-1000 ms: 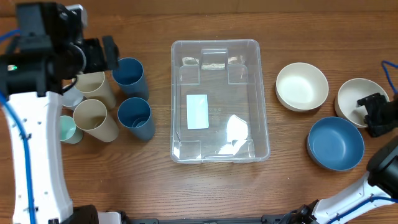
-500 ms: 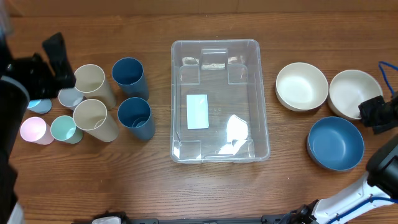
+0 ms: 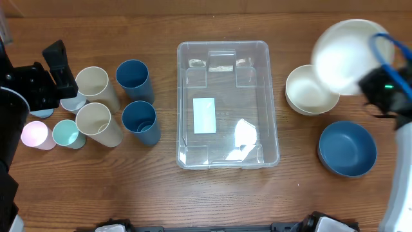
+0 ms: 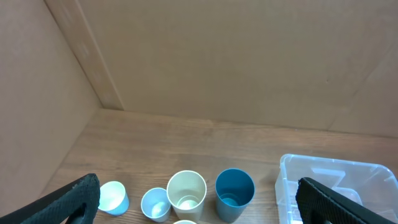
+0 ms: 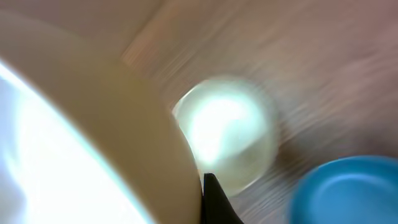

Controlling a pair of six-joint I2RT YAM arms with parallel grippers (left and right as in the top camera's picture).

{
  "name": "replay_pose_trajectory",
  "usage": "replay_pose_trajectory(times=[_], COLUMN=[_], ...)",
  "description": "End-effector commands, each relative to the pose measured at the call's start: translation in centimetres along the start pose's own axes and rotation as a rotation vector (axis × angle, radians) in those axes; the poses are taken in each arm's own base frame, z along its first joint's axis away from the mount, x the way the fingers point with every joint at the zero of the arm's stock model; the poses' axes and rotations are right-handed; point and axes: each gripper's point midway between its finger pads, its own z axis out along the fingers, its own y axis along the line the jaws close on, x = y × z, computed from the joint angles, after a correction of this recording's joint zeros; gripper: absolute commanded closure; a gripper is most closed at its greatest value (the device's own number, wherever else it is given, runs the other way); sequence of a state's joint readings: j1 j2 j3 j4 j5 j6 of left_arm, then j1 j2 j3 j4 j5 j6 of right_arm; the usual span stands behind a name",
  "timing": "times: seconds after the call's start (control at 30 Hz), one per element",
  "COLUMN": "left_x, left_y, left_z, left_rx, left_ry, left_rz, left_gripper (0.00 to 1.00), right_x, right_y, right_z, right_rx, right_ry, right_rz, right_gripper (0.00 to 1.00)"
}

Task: Pack container
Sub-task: 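Lift the cream bowl and lower it into the clear bin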

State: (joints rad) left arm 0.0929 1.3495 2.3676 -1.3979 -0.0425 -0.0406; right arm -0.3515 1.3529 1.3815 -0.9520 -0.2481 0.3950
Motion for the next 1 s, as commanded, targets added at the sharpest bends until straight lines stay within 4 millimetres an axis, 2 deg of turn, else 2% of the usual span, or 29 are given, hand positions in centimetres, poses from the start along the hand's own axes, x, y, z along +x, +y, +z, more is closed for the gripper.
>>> replay_pose_trajectory(times=[0.0, 0.13, 0.27, 0.4, 0.47, 0.6, 0.7, 0.8, 0.93, 0.97], left_x=[-0.2, -0.2, -0.2, -0.2, -0.2, -0.2, -0.2, -0.2, -0.2, -0.2], left_y=[0.2, 0.2, 0.2, 0.2, 0.2, 0.2, 0.2, 0.2, 0.2, 0.2], left_z=[0.0, 0.0, 0.0, 0.0, 0.0, 0.0, 0.0, 0.0, 0.0, 0.0], left_rx=[-0.011, -0.012, -0.011, -0.011, -0.011, -0.011, -0.011, -0.011, -0.011, -0.011], left_ry=[-0.006, -0.006, -0.006, -0.006, -0.006, -0.006, -0.006, -0.006, -0.006, -0.006], left_rz=[0.027, 0.027, 0.027, 0.027, 0.027, 0.027, 0.027, 0.027, 0.027, 0.027], left_gripper=[0.00, 0.00, 0.00, 0.00, 0.00, 0.00, 0.00, 0.00, 0.00, 0.00], right_x=[4.9, 9.9, 13.5, 15.6, 16.6, 17.6, 18.4, 18.5, 19.0, 19.1], right_y=[6.8, 12.9, 16.2, 16.8, 16.9, 17.4, 17.3, 17.0, 16.4, 16.2], right_z=[-0.1, -0.1, 0.9, 5.2, 9.0, 15.0, 17.8, 19.4, 20.3, 20.4], right_rx=[-0.132, -0.259, -0.267, -0.182, -0.156, -0.151, -0.147, -0.132, -0.110, -0.106], right_ry=[0.095, 0.148, 0.148, 0.171, 0.202, 0.207, 0.212, 0.198, 0.215, 0.221], right_rz=[-0.256, -0.474, -0.606, -0.669, -0.675, -0.676, -0.676, -0.676, -0.675, -0.676], right_gripper=[0.96, 0.96, 0.96, 0.96, 0.96, 0.96, 0.96, 0.96, 0.96, 0.89])
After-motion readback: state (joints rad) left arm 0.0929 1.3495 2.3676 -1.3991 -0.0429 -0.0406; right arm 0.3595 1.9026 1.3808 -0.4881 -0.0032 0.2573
